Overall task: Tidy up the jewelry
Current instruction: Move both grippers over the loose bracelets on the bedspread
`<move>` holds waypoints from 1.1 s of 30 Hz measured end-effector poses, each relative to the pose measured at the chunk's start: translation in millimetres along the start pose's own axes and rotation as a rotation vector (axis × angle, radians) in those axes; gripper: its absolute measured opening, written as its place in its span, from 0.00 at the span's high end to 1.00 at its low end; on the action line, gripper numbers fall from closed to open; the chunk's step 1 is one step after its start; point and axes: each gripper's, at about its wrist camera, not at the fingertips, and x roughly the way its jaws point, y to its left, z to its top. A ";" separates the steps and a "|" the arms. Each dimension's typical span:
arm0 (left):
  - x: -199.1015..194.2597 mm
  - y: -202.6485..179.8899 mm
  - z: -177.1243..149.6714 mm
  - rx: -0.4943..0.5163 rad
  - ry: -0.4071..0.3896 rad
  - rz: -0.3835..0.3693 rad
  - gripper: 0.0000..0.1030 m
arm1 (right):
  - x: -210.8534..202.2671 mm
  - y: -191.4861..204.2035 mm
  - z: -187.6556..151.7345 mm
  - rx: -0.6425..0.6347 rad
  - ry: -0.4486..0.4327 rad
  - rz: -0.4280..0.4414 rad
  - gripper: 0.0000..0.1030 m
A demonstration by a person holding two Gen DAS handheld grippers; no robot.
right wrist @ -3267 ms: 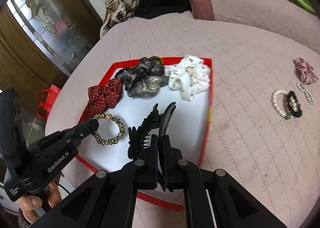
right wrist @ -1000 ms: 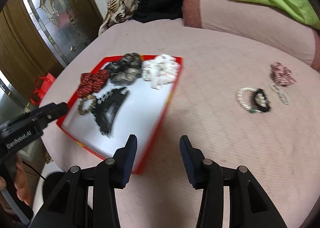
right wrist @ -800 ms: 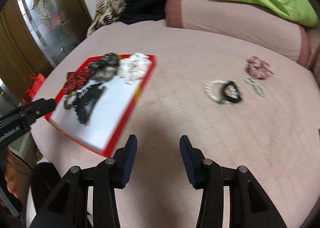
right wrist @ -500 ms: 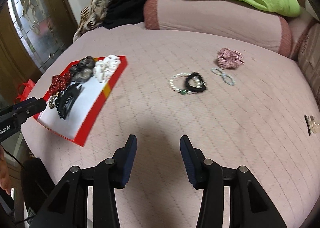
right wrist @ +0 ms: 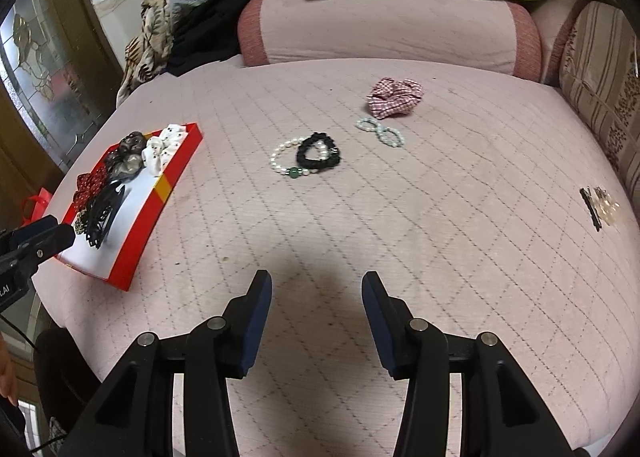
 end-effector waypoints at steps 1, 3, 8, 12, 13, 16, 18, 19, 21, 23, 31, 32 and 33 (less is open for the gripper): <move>1.5 -2.0 0.1 0.005 0.004 0.000 0.55 | -0.6 -3.4 -0.7 0.004 -0.002 -0.003 0.50; 4.7 -6.2 0.3 0.010 0.011 -0.001 0.53 | 0.1 -9.3 -1.2 0.013 0.000 -0.006 0.50; 15.9 -15.7 1.5 0.022 0.037 -0.006 0.53 | 2.0 -28.8 -2.9 0.048 0.007 -0.020 0.50; 26.1 -24.1 3.2 0.037 0.056 -0.008 0.53 | 4.5 -44.2 -3.1 0.070 0.012 -0.036 0.49; 28.8 -25.8 3.9 0.039 0.060 -0.011 0.53 | 5.2 -48.6 -3.2 0.076 0.012 -0.040 0.49; 37.6 -30.3 7.1 0.035 0.072 -0.026 0.53 | 8.6 -59.3 -2.1 0.092 0.017 -0.052 0.49; 45.0 -32.6 11.1 0.027 0.080 -0.045 0.53 | 12.0 -66.7 -0.3 0.101 0.022 -0.061 0.49; 49.9 -34.1 14.7 0.022 0.082 -0.058 0.53 | 13.5 -69.2 1.0 0.103 0.023 -0.065 0.49; 57.6 -37.7 21.1 0.016 0.083 -0.073 0.53 | 16.7 -75.1 5.1 0.105 0.023 -0.075 0.49; 67.0 -42.3 29.2 0.009 0.082 -0.090 0.53 | 19.9 -79.8 9.7 0.104 0.019 -0.085 0.49; 124.0 -59.8 65.5 -0.012 0.083 -0.187 0.54 | 41.5 -90.5 39.3 0.108 0.003 -0.070 0.49; 130.5 -59.9 69.4 -0.019 0.086 -0.200 0.54 | 45.7 -90.7 44.4 0.105 -0.001 -0.068 0.49; 139.5 -60.6 74.7 -0.026 0.089 -0.211 0.55 | 49.1 -90.6 48.5 0.104 -0.003 -0.065 0.49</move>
